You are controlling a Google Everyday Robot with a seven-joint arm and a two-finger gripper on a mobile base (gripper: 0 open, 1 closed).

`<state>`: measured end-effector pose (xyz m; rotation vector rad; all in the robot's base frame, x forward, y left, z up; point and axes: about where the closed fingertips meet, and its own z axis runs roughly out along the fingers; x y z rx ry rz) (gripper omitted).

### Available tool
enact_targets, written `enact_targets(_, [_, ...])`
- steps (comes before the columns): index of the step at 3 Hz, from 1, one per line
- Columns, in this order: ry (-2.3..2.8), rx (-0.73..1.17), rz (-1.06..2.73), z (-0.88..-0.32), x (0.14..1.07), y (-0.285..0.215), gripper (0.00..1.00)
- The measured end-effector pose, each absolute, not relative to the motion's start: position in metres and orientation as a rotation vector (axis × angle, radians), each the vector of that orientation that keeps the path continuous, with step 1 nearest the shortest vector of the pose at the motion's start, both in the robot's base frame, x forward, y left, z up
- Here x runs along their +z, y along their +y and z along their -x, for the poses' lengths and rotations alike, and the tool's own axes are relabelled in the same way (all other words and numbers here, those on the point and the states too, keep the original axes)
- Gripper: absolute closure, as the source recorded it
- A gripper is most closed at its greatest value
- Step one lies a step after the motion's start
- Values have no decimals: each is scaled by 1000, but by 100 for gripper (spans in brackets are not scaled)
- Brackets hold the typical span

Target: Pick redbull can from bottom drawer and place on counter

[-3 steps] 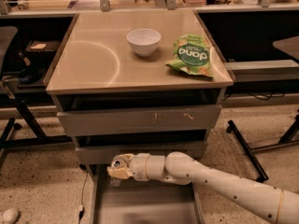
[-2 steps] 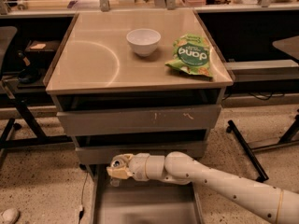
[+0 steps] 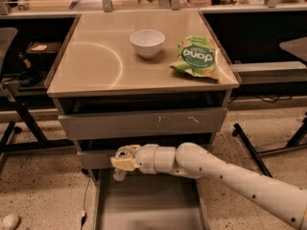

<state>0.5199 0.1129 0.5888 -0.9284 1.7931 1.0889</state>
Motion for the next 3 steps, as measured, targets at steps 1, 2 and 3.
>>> enact_targets(1, [1765,1052,930,-530,645,101,100])
enact_targets(2, [1719,998,960,-542,697,92,100])
enact_targets(3, [1719,998,960,-542,697,92,100])
